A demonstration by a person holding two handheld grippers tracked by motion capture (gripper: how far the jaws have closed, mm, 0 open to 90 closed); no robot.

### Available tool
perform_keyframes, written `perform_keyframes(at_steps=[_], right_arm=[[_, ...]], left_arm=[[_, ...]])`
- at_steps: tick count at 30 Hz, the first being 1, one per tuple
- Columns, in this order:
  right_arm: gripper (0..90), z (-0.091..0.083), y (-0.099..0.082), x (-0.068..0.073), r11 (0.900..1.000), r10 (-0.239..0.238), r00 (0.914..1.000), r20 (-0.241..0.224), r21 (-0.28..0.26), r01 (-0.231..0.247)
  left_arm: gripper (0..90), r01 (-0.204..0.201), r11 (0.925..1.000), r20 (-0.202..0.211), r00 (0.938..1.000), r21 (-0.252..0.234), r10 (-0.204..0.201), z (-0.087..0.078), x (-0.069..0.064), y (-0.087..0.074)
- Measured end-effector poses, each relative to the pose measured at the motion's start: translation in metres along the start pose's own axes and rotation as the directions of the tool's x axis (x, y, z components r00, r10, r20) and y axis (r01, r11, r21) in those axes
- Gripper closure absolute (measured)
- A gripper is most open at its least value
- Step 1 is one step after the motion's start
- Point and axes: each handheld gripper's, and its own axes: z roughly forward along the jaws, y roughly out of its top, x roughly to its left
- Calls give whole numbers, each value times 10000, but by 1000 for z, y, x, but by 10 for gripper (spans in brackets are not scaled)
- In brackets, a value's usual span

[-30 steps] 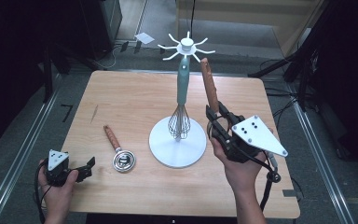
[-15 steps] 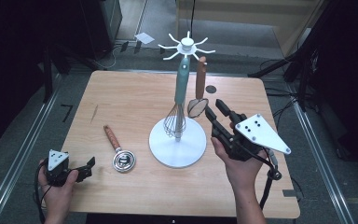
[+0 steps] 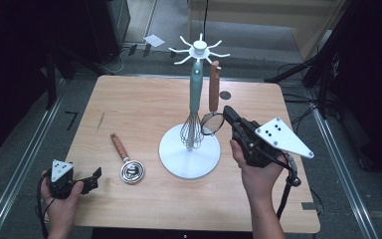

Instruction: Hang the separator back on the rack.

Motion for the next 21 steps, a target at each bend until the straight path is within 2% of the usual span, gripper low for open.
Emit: perform_keyframes(at_steps=[3, 14, 21], right_arm=[[900, 5, -1, -1, 9999, 105, 9999, 68, -29, -105], [900, 25, 1, -8, 9986, -149, 9993, 337, -495, 165], [900, 32, 12, -8, 9965, -201, 9994, 286, -800, 224]], left_arm=[[0, 11, 10000, 5, 10000, -1, -11, 0, 0, 0], [0, 24, 10000, 49, 10000, -26, -24, 0, 0, 0], [0, 12, 10000, 53, 10000, -27, -12, 1, 0, 0]])
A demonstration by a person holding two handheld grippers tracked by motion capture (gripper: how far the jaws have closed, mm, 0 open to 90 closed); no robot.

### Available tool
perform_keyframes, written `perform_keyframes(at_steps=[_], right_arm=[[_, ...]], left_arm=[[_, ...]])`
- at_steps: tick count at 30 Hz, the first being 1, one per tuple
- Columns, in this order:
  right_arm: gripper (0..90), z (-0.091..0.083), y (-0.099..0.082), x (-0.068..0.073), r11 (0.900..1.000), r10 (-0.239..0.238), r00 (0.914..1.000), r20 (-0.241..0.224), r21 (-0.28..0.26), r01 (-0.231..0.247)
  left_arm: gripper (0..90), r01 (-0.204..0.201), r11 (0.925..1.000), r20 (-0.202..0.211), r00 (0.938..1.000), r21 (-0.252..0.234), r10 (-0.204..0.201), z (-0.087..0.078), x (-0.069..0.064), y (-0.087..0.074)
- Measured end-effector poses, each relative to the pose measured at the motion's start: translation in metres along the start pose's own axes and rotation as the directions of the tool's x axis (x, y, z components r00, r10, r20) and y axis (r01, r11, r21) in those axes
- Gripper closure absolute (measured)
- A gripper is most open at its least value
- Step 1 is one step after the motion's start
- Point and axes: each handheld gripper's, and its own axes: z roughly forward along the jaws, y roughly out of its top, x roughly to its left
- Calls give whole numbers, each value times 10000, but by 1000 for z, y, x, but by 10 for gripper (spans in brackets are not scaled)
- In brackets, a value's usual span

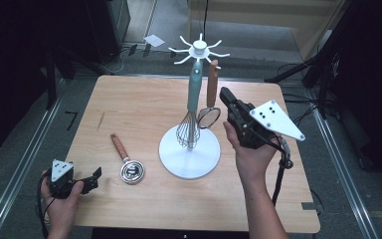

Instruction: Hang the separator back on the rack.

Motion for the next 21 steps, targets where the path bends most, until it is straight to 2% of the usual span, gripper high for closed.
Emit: perform_keyframes(at_steps=[7, 10, 14, 21], right_arm=[[900, 6, 11, 2, 9993, -108, 9999, -88, -364, 105], [900, 9, 16, 3, 9983, -320, 9995, -83, -497, 316], [900, 13, 25, 1, 9975, -242, 9997, -24, -667, 240], [900, 14, 33, 5, 9966, -202, 9989, -418, -803, 168]], left_arm=[[0, -11, 10000, -8, 10000, 8, 11, 0, 0, 0], [0, -6, 10000, -11, 10000, 7, 6, 0, 0, 0], [0, -30, 10000, -21, 10000, -3, 30, 0, 0, 0], [0, -44, 10000, -13, 10000, -10, 44, 0, 0, 0]])
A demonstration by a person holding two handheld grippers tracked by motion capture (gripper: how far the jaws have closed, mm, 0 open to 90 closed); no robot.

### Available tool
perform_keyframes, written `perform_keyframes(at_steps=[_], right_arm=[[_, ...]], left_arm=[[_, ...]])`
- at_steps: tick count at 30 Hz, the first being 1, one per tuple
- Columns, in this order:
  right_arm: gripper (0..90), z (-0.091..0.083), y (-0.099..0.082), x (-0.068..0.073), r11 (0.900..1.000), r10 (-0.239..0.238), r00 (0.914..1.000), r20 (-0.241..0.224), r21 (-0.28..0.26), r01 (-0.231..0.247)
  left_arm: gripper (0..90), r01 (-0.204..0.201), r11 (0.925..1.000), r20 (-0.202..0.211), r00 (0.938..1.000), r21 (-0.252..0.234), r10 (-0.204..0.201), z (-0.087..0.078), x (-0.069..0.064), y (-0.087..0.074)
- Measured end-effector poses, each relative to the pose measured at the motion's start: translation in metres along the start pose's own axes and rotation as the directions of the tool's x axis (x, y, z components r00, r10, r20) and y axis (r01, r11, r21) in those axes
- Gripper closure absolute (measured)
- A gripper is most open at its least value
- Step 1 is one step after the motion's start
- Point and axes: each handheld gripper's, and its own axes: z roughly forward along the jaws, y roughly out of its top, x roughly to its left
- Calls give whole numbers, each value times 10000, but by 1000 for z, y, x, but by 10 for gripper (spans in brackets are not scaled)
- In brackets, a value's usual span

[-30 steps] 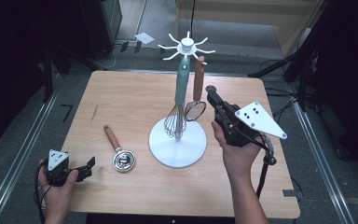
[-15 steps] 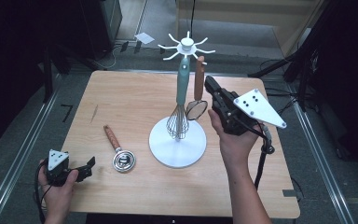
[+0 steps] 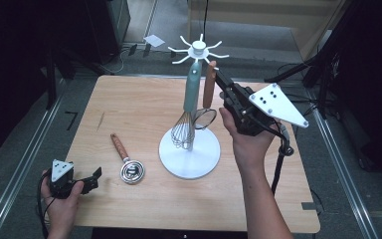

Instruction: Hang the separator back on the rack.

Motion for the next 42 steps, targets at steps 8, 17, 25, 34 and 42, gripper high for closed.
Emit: perform_keyframes(at_steps=[8, 17, 25, 34, 42], right_arm=[[900, -1, 1, 8, 10000, -75, 9996, -274, -5, 75], [900, -3, 2, 14, 9999, -130, 9992, -375, -21, 129], [900, -3, 1, 19, 9998, -189, 9987, -468, -10, 188], [876, -14, -7, 11, 9997, -136, 9999, -62, 181, 137], [839, -34, -31, -7, 9979, -16, 9991, 415, 652, -11]], left_arm=[[0, -9, 10000, -25, 10000, 12, 9, 0, -1, 0], [0, 19, 10000, 20, 10000, -23, -19, 0, 0, 0], [0, 23, 10000, 124, 9999, -37, -22, -1, 0, 0], [0, 96, 9999, 220, 9997, -106, -94, -2, 1, 1], [0, 39, 9999, 304, 9995, -144, -34, -3, 0, 1]])
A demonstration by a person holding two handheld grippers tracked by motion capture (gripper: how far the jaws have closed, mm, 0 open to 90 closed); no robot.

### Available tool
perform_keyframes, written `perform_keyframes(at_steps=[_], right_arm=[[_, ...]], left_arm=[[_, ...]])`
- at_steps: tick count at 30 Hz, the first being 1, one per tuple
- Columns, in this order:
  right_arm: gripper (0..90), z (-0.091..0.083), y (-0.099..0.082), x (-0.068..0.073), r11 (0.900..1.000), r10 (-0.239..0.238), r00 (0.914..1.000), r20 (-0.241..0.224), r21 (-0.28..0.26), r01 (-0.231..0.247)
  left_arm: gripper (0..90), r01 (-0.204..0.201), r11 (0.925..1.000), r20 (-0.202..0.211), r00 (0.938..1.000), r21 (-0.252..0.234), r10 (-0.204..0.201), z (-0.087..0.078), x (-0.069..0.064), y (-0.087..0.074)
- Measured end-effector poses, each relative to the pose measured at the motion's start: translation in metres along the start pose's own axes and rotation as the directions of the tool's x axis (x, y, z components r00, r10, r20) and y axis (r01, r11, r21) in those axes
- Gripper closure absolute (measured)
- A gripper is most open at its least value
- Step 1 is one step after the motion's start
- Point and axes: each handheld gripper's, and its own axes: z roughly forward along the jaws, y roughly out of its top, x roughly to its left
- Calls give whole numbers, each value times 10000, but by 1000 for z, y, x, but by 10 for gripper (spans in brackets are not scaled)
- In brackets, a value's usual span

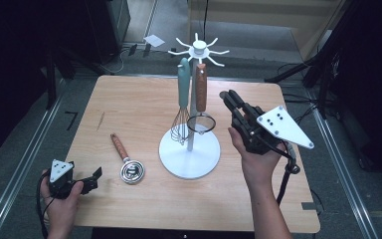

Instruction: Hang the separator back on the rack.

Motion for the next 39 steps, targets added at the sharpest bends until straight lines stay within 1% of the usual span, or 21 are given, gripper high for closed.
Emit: perform_keyframes(at_steps=[1, 3, 5, 7, 8, 10, 12, 13, 17, 18, 20, 21, 24, 27, 28, 29, 31, 32, 36, 37, 39], right_arm=[[830, -2, -3, -3, 10000, -1, 10000, 50, 51, 1], [815, -7, -9, -7, 9999, 73, 9998, 177, 135, -75], [796, -11, -15, -12, 9995, 174, 9994, 294, 253, -182], [760, -16, -21, -16, 9990, 154, 9988, 468, 412, -173], [737, -18, -22, -18, 9988, 115, 9986, 521, 461, -139], [677, -22, -27, -21, 9981, 107, 9972, 746, 598, -152], [609, -26, -32, -24, 9969, 153, 9960, 876, 750, -220], [585, -28, -35, -26, 9965, 89, 9953, 963, 823, -169], [524, -38, -48, -33, 9941, 219, 9932, 1143, 1028, -337], [514, -40, -50, -33, 9934, 263, 9928, 1166, 1081, -390], [494, -44, -58, -35, 9913, 304, 9918, 1242, 1234, -458], [484, -46, -64, -37, 9901, 284, 9917, 1257, 1330, -452], [453, -52, -76, -38, 9848, 374, 9909, 1297, 1634, -585], [425, -58, -89, -40, 9785, 324, 9901, 1363, 1977, -593], [425, -60, -93, -41, 9771, 329, 9901, 1367, 2039, -606], [424, -63, -98, -41, 9743, 395, 9907, 1304, 2151, -672], [420, -66, -105, -42, 9709, 338, 9905, 1336, 2309, -642], [419, -68, -108, -42, 9683, 428, 9899, 1349, 2386, -744], [413, -75, -123, -44, 9594, 516, 9885, 1420, 2677, -885], [410, -77, -126, -44, 9569, 595, 9876, 1450, 2734, -978], [410, -81, -136, -43, 9512, 668, 9863, 1508, 2888, -1086]], left_arm=[[0, 10, 10000, 2, 10000, 15, -10, 0, 0, 0], [35, 32, 10000, -35, 10000, -25, -32, -2, 1, 0], [37, 74, 10000, -32, 10000, -60, -74, -2, 1, 0], [37, 38, 10000, -15, 10000, -61, -38, -2, 1, 0], [38, 34, 10000, -74, 10000, -58, -35, -2, 0, 0], [39, -124, 9999, -266, 9996, -2, 124, -1, -2, 0], [41, -234, 9997, -291, 9993, 13, 234, -1, -3, 0], [45, -279, 9996, -350, 9990, 40, 280, -1, -4, 1], [70, -244, 9997, -468, 9986, 21, 245, -1, -5, 1], [72, -328, 9994, -548, 9979, 79, 332, -1, -6, 1], [129, -310, 9995, -622, 9976, -4, 309, -2, -8, 2], [140, -330, 9995, -576, 9978, -9, 329, -2, -10, 2], [152, -689, 9976, -508, 9963, -38, 686, -1, -18, 3], [206, -846, 9964, -383, 9957, -43, 844, -1, -22, 3], [227, -824, 9966, -256, 9963, -92, 821, -1, -23, 3], [253, -840, 9964, -217, 9962, -106, 838, -2, -24, 3], [301, -788, 9968, -56, 9969, -152, 787, -2, -24, 3], [329, -732, 9971, 64, 9973, -188, 733, -2, -24, 3], [470, -513, 9982, 524, 9972, -295, 528, -4, -23, 3], [507, -506, 9983, 600, 9968, -288, 522, -4, -23, 3], [589, -376, 9990, 927, 9949, -248, 398, -5, -23, 3]])
